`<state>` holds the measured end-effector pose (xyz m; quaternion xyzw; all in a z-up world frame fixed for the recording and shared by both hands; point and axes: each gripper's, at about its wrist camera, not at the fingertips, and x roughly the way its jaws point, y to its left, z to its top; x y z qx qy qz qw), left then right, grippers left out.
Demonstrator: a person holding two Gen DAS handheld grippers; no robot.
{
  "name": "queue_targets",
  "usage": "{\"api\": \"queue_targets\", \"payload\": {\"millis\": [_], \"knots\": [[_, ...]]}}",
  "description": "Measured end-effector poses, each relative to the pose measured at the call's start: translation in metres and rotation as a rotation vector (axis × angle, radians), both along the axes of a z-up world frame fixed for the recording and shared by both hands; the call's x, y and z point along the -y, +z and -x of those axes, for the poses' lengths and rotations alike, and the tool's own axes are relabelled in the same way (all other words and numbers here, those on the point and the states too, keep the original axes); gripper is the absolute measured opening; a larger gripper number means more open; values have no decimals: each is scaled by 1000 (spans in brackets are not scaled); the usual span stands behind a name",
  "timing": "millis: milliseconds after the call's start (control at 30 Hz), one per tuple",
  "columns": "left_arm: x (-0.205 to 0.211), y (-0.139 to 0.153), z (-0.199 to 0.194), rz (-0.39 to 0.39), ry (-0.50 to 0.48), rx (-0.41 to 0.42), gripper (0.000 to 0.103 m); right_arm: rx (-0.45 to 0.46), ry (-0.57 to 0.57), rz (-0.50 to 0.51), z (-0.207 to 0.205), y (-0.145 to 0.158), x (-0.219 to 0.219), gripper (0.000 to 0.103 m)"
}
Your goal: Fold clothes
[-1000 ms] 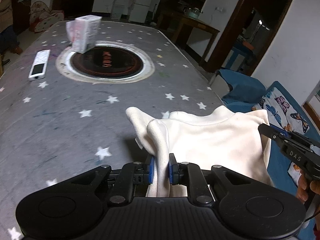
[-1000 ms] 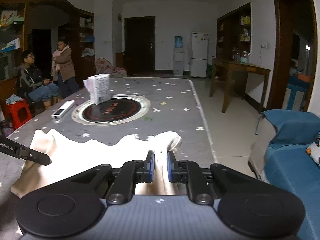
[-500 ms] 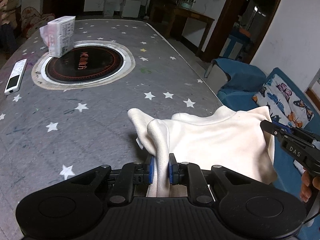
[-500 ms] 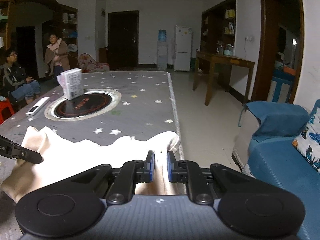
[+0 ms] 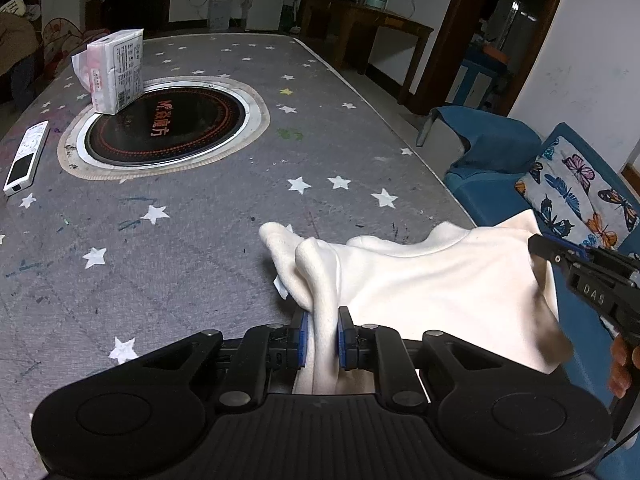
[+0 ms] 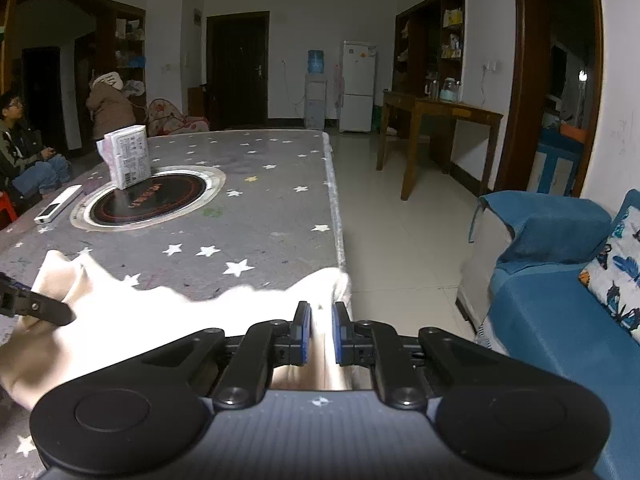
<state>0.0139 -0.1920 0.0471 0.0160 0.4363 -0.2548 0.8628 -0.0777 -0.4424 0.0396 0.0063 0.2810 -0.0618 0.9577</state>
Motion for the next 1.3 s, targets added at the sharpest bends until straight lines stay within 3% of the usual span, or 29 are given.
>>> {"api": "queue_targets", "payload": {"millis": [267,567,700,1300], "knots": [[0,-7,-3,-18,7,-12,18,-17,28,-7,0,0,-3,9],[-4,-11,-7,-37,34,-16,29,-30,51,-17,-2,-4,-7,13],[-6,-12,-9,-51,48,-10,40,-41,78,-20,-8,-8,-13,18],[-14,-19,-26,-43,96,-41,56,-123,121,-60,-48,-36,-26,25]]}}
